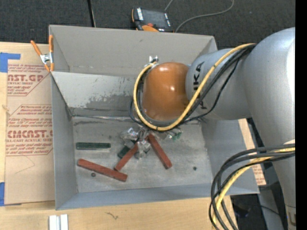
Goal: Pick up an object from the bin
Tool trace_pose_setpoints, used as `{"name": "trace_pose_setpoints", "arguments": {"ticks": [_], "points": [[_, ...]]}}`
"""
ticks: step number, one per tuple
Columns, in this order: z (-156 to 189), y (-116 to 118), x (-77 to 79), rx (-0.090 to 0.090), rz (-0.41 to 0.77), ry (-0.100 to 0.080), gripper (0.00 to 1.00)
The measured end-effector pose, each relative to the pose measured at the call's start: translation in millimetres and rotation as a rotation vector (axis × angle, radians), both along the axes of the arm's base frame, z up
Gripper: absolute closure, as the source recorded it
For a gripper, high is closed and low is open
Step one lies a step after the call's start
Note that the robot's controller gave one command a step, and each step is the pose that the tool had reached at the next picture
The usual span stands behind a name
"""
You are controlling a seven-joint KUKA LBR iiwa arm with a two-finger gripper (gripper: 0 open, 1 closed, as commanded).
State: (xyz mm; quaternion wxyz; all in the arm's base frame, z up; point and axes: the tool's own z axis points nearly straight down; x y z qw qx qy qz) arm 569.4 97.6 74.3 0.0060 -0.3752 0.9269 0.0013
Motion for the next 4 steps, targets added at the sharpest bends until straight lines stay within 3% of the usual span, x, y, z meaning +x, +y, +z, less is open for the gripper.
{"name": "trace_pose_setpoints", "arguments": {"ticks": [1, 2, 3, 4], "points": [[-3.9, -2.1, -2.7, -0.004, 0.000, 0.008, 0.00], [-3.7, 11.6, 26.2, -0.005, 0.038, 0.005, 0.00], [-1.0, 12.4, 27.2, -0.002, 0.037, 0.000, 1.00], [-3.3, 11.4, 25.4, -0.005, 0.038, 0.007, 0.00]]}}
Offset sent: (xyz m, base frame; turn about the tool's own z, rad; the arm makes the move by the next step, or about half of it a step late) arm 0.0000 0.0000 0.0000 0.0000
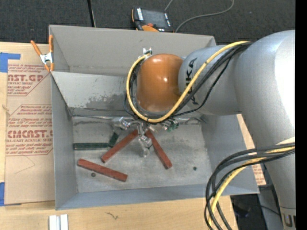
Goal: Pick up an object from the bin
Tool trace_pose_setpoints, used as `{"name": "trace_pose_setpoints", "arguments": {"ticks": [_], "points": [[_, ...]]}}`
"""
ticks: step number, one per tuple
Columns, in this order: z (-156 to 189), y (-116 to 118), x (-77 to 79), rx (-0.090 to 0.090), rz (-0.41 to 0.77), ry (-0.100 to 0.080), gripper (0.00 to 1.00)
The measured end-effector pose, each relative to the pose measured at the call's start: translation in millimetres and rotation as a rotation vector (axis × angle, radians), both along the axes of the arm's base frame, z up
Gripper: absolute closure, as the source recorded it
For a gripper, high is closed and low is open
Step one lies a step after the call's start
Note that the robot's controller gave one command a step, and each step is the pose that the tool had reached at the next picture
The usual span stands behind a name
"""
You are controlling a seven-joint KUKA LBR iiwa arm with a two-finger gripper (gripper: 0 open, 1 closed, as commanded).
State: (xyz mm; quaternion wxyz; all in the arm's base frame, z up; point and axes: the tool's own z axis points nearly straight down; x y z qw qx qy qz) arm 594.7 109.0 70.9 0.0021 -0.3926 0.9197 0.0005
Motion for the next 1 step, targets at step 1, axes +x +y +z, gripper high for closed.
{"name": "trace_pose_setpoints", "arguments": {"ticks": [1], "points": [[-0.7, 46.7, -9.3, 0.001, 0.084, 0.001, 0.00]]}}
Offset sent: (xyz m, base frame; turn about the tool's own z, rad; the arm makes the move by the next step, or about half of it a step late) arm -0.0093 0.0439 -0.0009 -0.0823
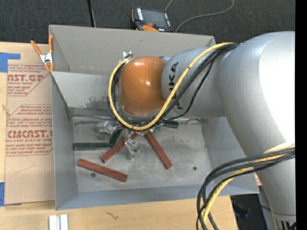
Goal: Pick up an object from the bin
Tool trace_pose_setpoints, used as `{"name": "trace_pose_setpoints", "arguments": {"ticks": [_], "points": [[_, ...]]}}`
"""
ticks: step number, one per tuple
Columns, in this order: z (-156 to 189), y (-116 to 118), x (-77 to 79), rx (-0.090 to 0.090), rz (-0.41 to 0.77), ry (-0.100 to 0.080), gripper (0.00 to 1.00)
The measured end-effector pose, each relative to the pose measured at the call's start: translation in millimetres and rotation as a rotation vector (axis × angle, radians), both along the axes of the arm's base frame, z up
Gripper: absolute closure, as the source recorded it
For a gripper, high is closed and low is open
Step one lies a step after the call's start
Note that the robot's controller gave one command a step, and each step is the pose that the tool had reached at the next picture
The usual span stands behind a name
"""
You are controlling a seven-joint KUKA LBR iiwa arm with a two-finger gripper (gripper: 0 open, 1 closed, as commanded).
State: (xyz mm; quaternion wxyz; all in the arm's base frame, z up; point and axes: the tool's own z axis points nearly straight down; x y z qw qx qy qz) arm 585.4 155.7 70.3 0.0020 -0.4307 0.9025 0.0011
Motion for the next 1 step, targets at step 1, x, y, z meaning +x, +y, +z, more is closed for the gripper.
{"name": "trace_pose_setpoints", "arguments": {"ticks": [1], "points": [[0.0, -1.5, 0.3, 0.000, -0.003, 0.000, 1.00]]}}
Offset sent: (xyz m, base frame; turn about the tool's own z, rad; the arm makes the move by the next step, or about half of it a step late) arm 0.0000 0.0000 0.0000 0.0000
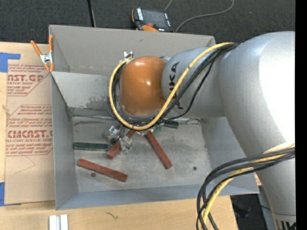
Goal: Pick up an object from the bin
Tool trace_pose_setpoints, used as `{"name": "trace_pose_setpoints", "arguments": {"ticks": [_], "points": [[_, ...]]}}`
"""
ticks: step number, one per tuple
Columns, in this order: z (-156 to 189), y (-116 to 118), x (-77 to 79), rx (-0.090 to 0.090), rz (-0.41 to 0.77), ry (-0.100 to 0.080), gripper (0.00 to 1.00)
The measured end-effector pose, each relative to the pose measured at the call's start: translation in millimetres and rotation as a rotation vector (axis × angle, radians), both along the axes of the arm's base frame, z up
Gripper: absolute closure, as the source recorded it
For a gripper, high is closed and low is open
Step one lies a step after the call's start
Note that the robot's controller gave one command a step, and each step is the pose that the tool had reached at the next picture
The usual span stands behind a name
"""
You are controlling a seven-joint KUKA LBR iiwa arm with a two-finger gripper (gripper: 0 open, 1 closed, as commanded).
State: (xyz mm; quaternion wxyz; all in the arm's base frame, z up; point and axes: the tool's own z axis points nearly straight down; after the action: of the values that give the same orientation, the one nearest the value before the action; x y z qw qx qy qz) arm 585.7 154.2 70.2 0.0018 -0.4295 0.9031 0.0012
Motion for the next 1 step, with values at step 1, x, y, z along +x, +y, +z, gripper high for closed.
{"name": "trace_pose_setpoints", "arguments": {"ticks": [1], "points": [[227.2, -6.8, -4.1, -0.001, 0.288, -0.010, 1.00]]}}
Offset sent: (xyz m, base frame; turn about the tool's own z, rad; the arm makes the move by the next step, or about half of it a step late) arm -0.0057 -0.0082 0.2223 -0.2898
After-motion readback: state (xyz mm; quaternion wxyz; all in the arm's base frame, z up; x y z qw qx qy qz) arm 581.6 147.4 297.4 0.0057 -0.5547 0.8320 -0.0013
